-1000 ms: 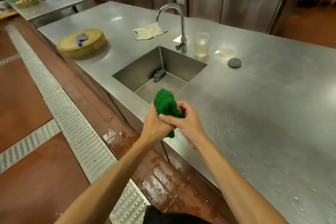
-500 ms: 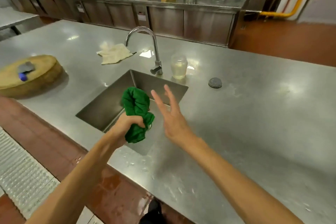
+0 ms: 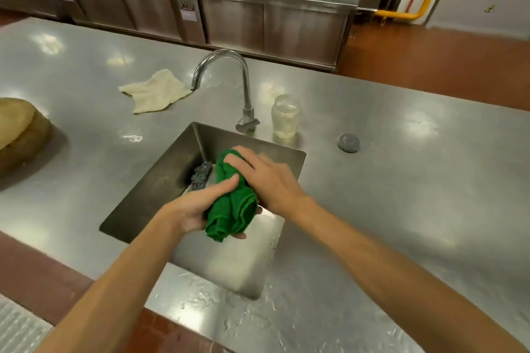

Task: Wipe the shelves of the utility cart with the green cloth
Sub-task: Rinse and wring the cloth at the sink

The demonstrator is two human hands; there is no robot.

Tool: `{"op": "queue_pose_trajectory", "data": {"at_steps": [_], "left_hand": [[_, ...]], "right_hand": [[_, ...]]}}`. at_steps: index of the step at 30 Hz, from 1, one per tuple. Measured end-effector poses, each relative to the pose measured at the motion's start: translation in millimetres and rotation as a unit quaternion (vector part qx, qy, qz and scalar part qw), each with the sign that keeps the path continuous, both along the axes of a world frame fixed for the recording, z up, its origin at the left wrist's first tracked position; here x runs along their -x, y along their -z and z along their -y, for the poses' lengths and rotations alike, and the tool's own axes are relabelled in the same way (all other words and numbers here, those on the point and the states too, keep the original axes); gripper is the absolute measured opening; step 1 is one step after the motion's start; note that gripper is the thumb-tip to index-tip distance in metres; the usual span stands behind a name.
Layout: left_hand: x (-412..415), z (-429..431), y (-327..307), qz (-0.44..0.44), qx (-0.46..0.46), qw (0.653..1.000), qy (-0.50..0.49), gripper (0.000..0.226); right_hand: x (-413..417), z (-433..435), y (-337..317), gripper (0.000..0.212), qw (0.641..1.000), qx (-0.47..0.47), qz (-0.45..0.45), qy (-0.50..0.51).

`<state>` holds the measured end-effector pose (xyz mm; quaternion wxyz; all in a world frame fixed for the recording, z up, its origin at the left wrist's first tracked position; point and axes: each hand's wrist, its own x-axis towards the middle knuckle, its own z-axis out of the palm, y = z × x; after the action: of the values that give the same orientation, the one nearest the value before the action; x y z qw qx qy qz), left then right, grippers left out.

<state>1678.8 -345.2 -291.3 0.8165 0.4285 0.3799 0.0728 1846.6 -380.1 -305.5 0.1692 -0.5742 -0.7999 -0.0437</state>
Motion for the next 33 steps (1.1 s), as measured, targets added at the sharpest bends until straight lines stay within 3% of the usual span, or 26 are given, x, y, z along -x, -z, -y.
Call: {"op": "queue_pose_trajectory", "data": {"at_steps": [4, 9, 12, 14, 17, 21, 24, 27, 31, 33], "left_hand": [[-6, -25, 8, -0.095, -0.079, 0.992, 0.041, 0.055], [-11, -45, 22, -0.172, -0.191, 0.966, 0.024, 0.037], [-13, -56, 30, -0.217, -0.307, 0.926, 0.033, 0.035], [-15, -59, 38, -0.254, -0.413, 0.871, 0.083, 0.032], [-15, -60, 44, -0.332, -0.507, 0.785, 0.129, 0.031], [-11, -57, 47, -0.340, -0.538, 0.758, 0.144, 0.029], [-10, -50, 52, -0.317, -0.546, 0.769, 0.096, 0.033], [-4, -57, 51, -0.286, -0.520, 0.803, 0.052, 0.046], [7, -64, 44, -0.190, -0.360, 0.913, -0.008, 0.032], [13, -62, 46, -0.146, -0.275, 0.949, -0.054, 0.025]], "right_hand": [[-2, -24, 0, 0.058, 0.996, 0.049, 0.075, 0.012], [7, -40, 10, 0.056, 0.987, 0.124, 0.027, 0.097], [15, -44, 19, 0.077, 0.972, 0.181, -0.019, 0.151], [16, -46, 19, 0.084, 0.960, 0.221, -0.037, 0.169], [20, -51, 15, 0.047, 0.943, 0.276, -0.044, 0.183], [26, -59, 17, 0.014, 0.891, 0.409, -0.020, 0.196], [24, -63, 11, 0.013, 0.876, 0.439, -0.021, 0.198], [24, -60, 17, 0.029, 0.915, 0.342, -0.048, 0.209], [34, -44, 34, 0.090, 0.962, 0.193, -0.065, 0.180], [35, -31, 34, 0.094, 0.986, 0.099, -0.046, 0.127]]}}
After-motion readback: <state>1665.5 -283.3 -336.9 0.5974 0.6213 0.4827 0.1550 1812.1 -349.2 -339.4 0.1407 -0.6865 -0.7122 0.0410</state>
